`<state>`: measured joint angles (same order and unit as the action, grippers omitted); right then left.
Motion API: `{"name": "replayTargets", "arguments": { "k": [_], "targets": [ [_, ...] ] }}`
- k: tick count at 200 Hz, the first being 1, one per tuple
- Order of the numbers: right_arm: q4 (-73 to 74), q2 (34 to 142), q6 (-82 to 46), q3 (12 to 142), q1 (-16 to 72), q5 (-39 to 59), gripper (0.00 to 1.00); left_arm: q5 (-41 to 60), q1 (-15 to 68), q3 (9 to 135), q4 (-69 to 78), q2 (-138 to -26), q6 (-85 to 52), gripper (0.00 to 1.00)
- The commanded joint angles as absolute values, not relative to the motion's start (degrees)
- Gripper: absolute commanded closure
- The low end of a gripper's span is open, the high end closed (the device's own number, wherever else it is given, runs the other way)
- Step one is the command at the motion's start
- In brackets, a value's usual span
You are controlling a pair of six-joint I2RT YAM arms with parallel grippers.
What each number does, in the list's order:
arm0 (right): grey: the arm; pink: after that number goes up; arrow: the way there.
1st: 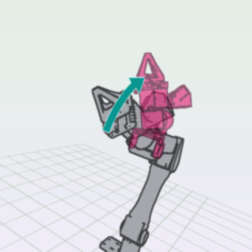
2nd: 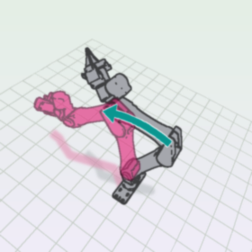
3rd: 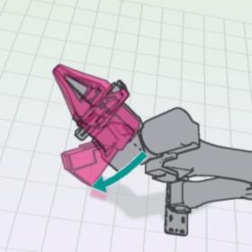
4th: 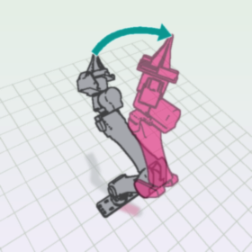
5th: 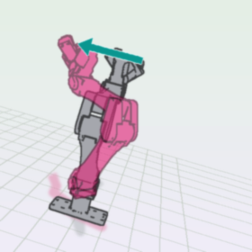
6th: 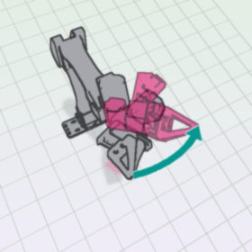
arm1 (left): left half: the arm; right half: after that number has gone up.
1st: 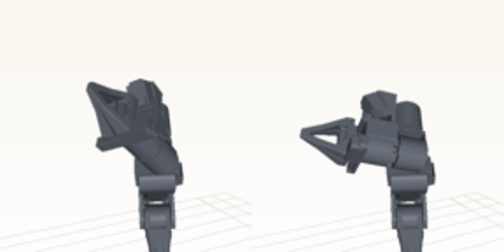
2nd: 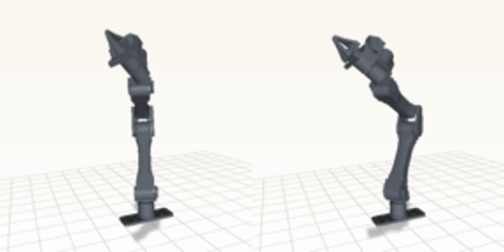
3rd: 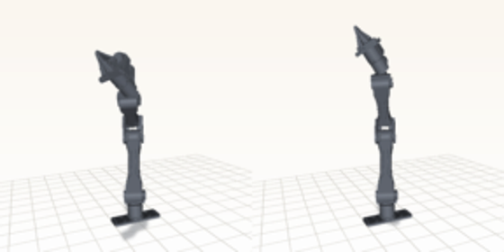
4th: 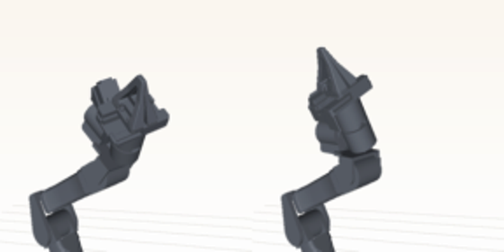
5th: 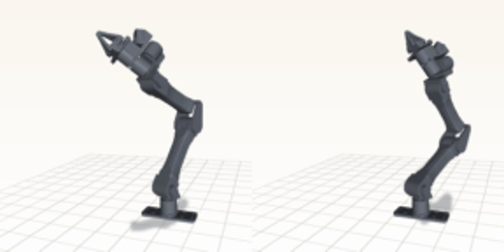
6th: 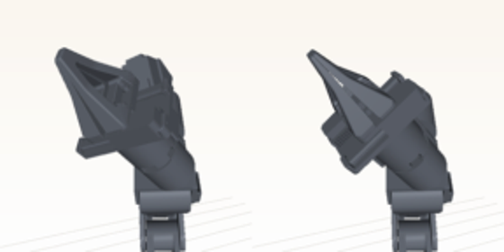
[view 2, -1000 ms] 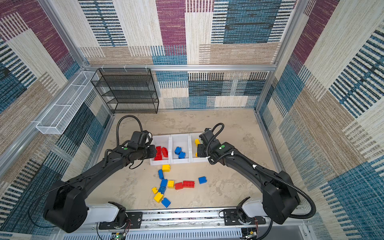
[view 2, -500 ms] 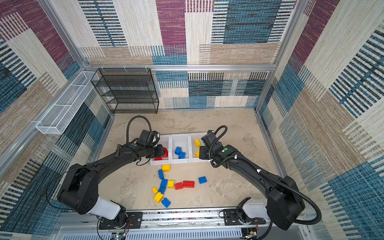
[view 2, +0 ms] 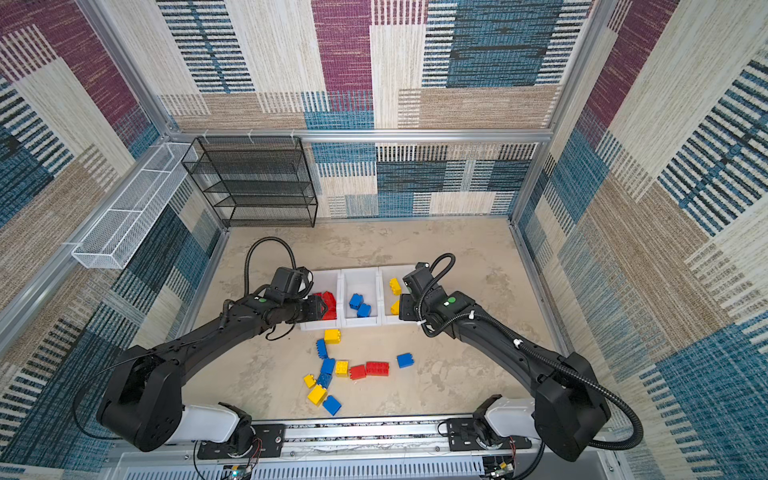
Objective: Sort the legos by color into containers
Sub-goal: 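Reach the right gripper into the pile and grasp a yellow brick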
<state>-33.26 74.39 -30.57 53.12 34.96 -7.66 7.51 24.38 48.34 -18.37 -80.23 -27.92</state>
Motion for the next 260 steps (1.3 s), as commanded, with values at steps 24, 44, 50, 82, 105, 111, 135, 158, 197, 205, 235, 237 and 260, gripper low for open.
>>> {"name": "replayTargets", "arguments": {
  "k": [24,44,50,82,105,111,135,158,197,205,235,237,260],
  "targets": [
    [-32.4,75.3,-30.6,53.4,35.1,-7.1,0.35,4.9,24.3,46.3,-19.6,-77.7,-29.4,0.54],
    [-32.8,75.6,-30.5,53.3,35.1,-6.9,0.35,4.0,24.2,45.7,-20.1,-76.2,-29.5,0.54],
    [-32.9,75.8,-30.4,53.3,35.1,-6.6,0.35,3.7,24.3,45.5,-20.3,-75.8,-29.5,0.54],
    [-32.1,76.5,-30.4,53.1,37.4,-5.2,0.35,1.8,24.1,44.9,-22.1,-73.1,-29.4,0.53],
    [-32.2,79.0,-31.3,54.6,41.8,-4.7,0.35,0.9,23.5,43.4,-23.1,-70.3,-29.5,0.52],
    [-32.5,79.9,-31.7,55.3,43.3,-4.7,0.35,0.6,23.2,42.9,-23.5,-69.5,-29.5,0.51],
    [-33.2,85.4,-33.1,59.6,50.5,-4.4,0.35,-0.7,22.2,41.0,-25.1,-65.8,-29.6,0.51],
    [-34.1,91.8,-33.8,64.6,56.3,-3.8,0.34,-1.8,21.3,39.1,-26.5,-62.2,-29.8,0.5],
    [-37.1,100.6,-33.2,71.1,62.1,-3.8,0.32,-3.3,20.3,36.3,-28.1,-56.7,-30.7,0.49],
    [-37.6,101.9,-32.9,72.1,62.9,-3.9,0.32,-3.5,20.2,35.9,-28.4,-55.9,-30.8,0.49],
    [-38.9,104.8,-32.6,73.8,65.2,-4.1,0.32,-3.9,19.9,35.0,-28.9,-54.2,-31.2,0.48],
    [-39.0,104.9,-32.7,73.8,65.3,-4.1,0.31,-3.9,19.9,34.9,-29.0,-54.2,-31.3,0.48],
    [-40.1,105.8,-33.3,73.6,65.7,-4.7,0.32,-3.6,19.8,34.5,-29.1,-54.1,-31.8,0.48]
  ]
}}
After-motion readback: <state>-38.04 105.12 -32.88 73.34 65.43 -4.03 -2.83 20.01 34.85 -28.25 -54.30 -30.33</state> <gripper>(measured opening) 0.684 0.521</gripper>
